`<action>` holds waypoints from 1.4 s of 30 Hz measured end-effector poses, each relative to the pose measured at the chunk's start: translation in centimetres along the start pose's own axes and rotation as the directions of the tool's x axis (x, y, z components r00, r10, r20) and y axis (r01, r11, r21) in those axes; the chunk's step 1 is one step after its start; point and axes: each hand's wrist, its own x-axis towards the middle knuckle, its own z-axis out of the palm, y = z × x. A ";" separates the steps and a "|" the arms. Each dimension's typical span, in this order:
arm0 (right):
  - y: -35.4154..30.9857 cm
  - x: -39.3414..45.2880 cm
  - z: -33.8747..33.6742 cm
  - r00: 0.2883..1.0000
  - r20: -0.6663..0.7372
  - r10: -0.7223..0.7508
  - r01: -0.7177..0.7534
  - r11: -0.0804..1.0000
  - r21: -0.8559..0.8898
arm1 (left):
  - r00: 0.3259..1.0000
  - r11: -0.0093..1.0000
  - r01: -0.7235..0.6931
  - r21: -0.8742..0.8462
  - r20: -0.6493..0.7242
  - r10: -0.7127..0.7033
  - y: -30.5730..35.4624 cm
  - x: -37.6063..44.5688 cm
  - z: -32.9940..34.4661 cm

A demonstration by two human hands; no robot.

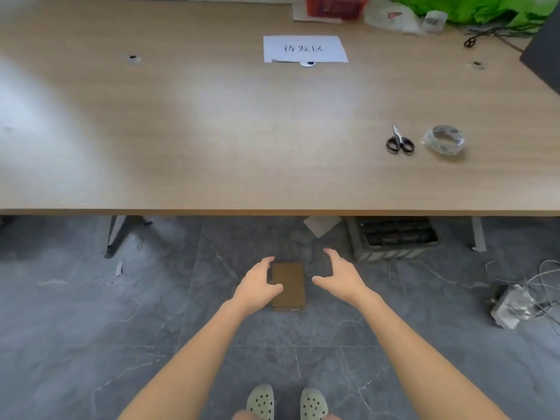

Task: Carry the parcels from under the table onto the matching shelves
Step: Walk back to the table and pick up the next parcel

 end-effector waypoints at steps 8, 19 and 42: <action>12.0 15.4 12.2 0.999 0.035 0.042 -0.044 0.997 0.071 | 1.000 1.000 0.018 0.022 0.010 -0.018 -13.1 15.5 10.3; 24.1 35.8 27.2 1.000 0.014 0.011 -0.011 0.999 -0.032 | 0.999 0.997 -0.014 0.073 -0.041 0.017 -29.0 35.4 21.6; 18.8 28.0 23.2 0.995 -0.028 0.100 -0.093 0.975 0.203 | 0.993 0.989 0.069 -0.132 -0.085 -0.080 -21.6 27.9 18.2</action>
